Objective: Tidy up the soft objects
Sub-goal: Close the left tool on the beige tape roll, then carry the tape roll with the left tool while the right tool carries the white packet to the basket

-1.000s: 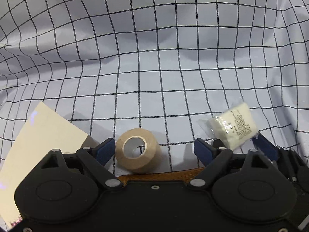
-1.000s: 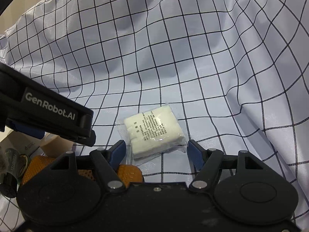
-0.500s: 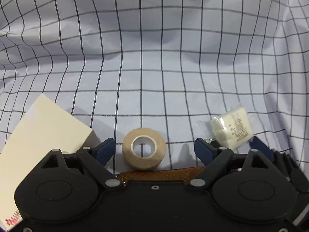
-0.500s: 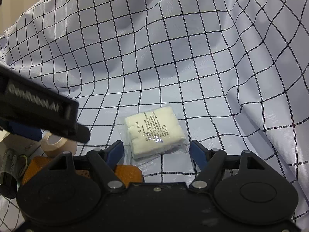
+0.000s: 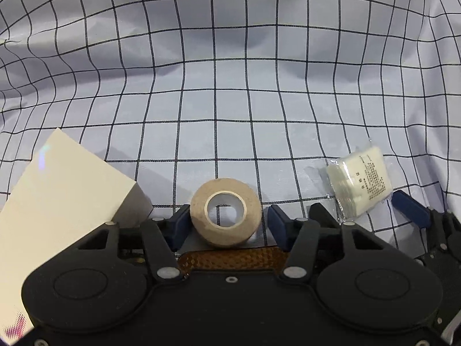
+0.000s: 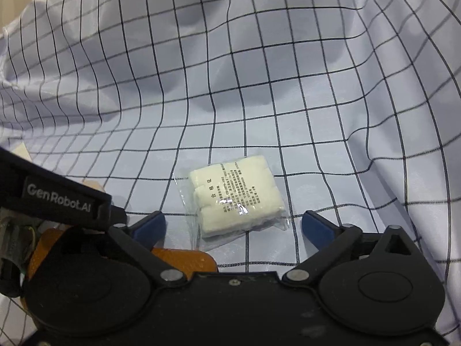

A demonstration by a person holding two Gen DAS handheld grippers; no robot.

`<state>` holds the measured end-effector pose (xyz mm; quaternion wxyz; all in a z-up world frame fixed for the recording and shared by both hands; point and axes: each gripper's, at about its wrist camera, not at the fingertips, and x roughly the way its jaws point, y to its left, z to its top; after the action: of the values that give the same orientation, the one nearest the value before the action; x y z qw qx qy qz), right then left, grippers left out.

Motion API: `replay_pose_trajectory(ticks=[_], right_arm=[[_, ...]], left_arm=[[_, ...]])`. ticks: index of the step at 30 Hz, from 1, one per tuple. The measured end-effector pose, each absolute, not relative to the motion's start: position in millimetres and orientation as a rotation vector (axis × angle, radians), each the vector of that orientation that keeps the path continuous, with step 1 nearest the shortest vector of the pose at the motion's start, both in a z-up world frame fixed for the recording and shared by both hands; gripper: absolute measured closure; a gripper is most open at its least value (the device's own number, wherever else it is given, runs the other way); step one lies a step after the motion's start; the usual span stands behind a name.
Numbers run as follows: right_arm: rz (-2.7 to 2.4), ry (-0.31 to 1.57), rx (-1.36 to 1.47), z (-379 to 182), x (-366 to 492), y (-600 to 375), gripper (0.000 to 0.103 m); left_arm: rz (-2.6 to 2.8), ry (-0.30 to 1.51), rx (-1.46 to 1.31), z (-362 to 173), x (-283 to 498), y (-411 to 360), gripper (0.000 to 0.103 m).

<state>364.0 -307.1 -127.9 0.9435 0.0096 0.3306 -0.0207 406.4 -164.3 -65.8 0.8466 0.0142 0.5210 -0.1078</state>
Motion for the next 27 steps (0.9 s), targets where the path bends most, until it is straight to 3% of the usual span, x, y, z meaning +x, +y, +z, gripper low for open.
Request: replay_pose_trajectory(ticks=[15, 18, 21, 27], right_arm=[[0.081, 0.782, -0.051, -123.3, 391.0, -313.1, 0.0], [0.11, 0.783, -0.051, -121.3, 391.1, -313.9, 0.012], [0.125, 0.776, -0.051, -115.8, 387.4, -312.5, 0.041], [0.091, 0.777, -0.024, -103.6, 378.8, -312.2, 0.044]], left_arm=[[-0.265, 1.063, -0.003, -67.3, 406.3, -165.3, 0.046], [-0.291, 1.071, -0.008, -65.4, 408.4, -160.8, 0.05], [-0.301, 1.069, -0.031, -63.4, 407.9, -155.3, 0.054], [-0.3, 1.037, -0.033, -51.9, 397.4, -156.8, 0.054]])
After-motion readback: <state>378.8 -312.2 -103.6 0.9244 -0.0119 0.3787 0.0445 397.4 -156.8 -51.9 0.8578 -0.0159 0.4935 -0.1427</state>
